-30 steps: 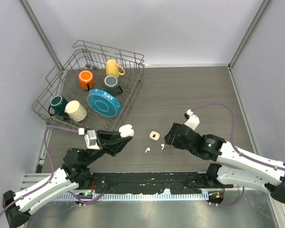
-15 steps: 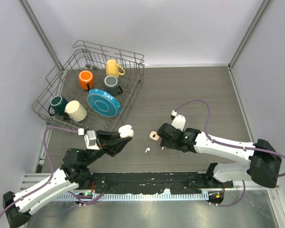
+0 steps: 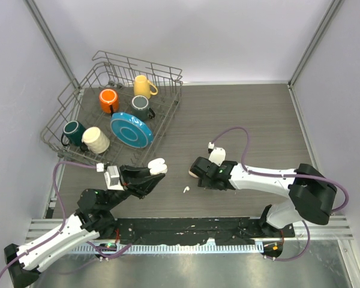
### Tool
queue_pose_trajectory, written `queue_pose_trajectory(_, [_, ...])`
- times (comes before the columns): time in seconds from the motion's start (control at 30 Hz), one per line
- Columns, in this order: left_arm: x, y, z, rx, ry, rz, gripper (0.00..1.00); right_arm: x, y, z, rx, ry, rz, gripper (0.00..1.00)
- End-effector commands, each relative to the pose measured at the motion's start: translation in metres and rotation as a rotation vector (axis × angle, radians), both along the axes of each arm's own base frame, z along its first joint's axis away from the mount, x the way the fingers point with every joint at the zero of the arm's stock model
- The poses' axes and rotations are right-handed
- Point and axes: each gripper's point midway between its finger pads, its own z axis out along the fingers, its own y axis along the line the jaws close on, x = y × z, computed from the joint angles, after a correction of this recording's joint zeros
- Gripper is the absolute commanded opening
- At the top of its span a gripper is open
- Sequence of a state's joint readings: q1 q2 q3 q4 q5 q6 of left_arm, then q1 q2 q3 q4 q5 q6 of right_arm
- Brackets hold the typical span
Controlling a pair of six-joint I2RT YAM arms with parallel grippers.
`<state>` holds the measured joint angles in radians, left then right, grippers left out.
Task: Insert the wireless bluetooth earbuds into the charging case
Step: Pick up the earbud from the center of the board.
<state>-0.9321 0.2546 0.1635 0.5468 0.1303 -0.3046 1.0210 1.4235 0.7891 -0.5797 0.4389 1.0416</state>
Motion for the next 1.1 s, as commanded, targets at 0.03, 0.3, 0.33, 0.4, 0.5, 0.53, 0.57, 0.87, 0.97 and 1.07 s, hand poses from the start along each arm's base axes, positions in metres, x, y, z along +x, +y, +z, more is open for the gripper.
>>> queue_pose_trajectory(0.03, [-0.001,0.005,0.016,-0.028,-0.03,0.017,0.0,0.014,0.018,0.008,0.033,-0.047,0.009,0.52])
queue_pose_trajectory(0.3, [0.0,0.005,0.016,-0.027,-0.028,0.02,0.0,0.016,0.013,-0.01,0.0,-0.049,-0.02,0.48])
queue_pose_trajectory(0.33, [0.0,0.005,0.017,-0.03,-0.03,0.02,0.0,0.016,0.013,-0.012,-0.003,-0.046,-0.018,0.48])
queue_pose_trajectory(0.4, [0.0,0.005,0.016,-0.026,-0.027,0.022,0.0,0.016,0.013,-0.015,-0.009,-0.041,-0.017,0.48])
queue_pose_trajectory(0.5, [0.001,0.005,0.015,-0.026,-0.025,0.024,0.0,0.015,0.015,-0.017,-0.004,-0.035,-0.014,0.47])
queue_pose_trajectory(0.53, [0.001,0.006,0.015,-0.027,-0.025,0.026,0.0,0.015,0.015,-0.019,-0.007,-0.033,-0.011,0.47])
queue_pose_trajectory(0.57, [0.001,0.006,0.015,-0.026,-0.024,0.026,0.0,0.015,0.015,-0.02,-0.011,-0.03,-0.009,0.46])
queue_pose_trajectory(0.87, [0.002,0.005,0.013,-0.024,-0.016,0.026,0.0,0.016,0.014,-0.023,-0.002,-0.023,-0.016,0.41])
queue_pose_trajectory(0.97, [0.001,0.005,0.013,-0.026,-0.015,0.025,0.0,0.015,0.013,-0.024,0.003,-0.015,-0.013,0.41])
queue_pose_trajectory(1.07, [0.002,0.005,0.014,-0.028,-0.012,0.025,0.0,0.014,0.012,-0.024,0.007,-0.01,-0.011,0.39])
